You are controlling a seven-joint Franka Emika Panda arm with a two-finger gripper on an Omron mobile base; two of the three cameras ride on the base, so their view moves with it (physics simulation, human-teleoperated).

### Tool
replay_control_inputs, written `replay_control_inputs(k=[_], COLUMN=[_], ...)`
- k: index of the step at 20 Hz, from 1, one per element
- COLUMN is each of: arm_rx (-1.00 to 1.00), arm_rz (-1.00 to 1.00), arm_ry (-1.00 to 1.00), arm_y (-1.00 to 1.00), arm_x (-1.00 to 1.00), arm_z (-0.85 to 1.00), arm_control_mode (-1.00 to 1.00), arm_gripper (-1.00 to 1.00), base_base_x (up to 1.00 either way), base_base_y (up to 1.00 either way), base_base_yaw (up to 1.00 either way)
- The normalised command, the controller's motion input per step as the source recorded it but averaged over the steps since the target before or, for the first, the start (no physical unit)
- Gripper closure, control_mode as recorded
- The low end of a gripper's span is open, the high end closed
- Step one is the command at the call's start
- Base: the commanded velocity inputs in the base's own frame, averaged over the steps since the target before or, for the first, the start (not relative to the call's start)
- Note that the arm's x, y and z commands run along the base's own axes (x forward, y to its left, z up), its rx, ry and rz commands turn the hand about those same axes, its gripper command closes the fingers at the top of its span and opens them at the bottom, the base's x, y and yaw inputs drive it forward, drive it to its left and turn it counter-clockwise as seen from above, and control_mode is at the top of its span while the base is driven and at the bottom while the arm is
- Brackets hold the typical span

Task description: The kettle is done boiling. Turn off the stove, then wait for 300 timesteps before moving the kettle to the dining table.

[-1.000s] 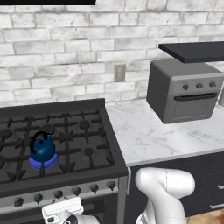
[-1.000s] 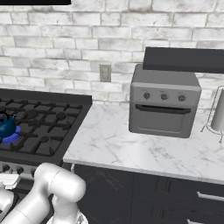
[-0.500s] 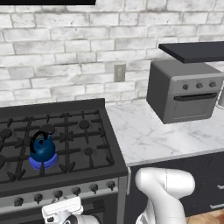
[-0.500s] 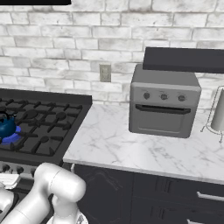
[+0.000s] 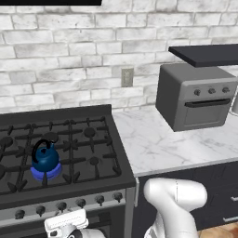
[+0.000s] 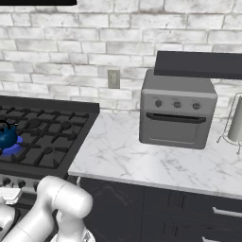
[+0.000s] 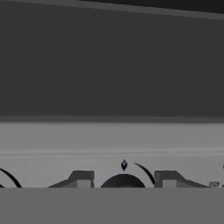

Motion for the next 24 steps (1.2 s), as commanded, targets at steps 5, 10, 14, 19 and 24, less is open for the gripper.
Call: replay_control_inputs(k=[5, 10, 14, 19, 24], arm_rx=[0.36, 0.38, 0.29, 0.25, 0.16], arm_rz=[0.00, 0.00, 0.00, 0.00, 0.00], arm_ry=[-0.09, -0.11, -0.02, 0.00, 0.00], arm_y=[-0.01, 0.00, 0.00, 0.00, 0.04], arm_x=[0.01, 0.00, 0.00, 0.00, 0.01], arm_z=[-0.37, -0.47, -0.34, -0.15, 0.00], arm_control_mode=[-1.00, -1.00, -1.00, -1.00, -1.00], arm_gripper=[1.00, 1.00, 1.00, 1.00, 1.00], base_base_x=[0.00, 0.00, 0.00, 0.00, 0.00], base_base_y=[0.00, 0.00, 0.00, 0.00, 0.00], base_base_yaw=[0.00, 0.00, 0.00, 0.00, 0.00])
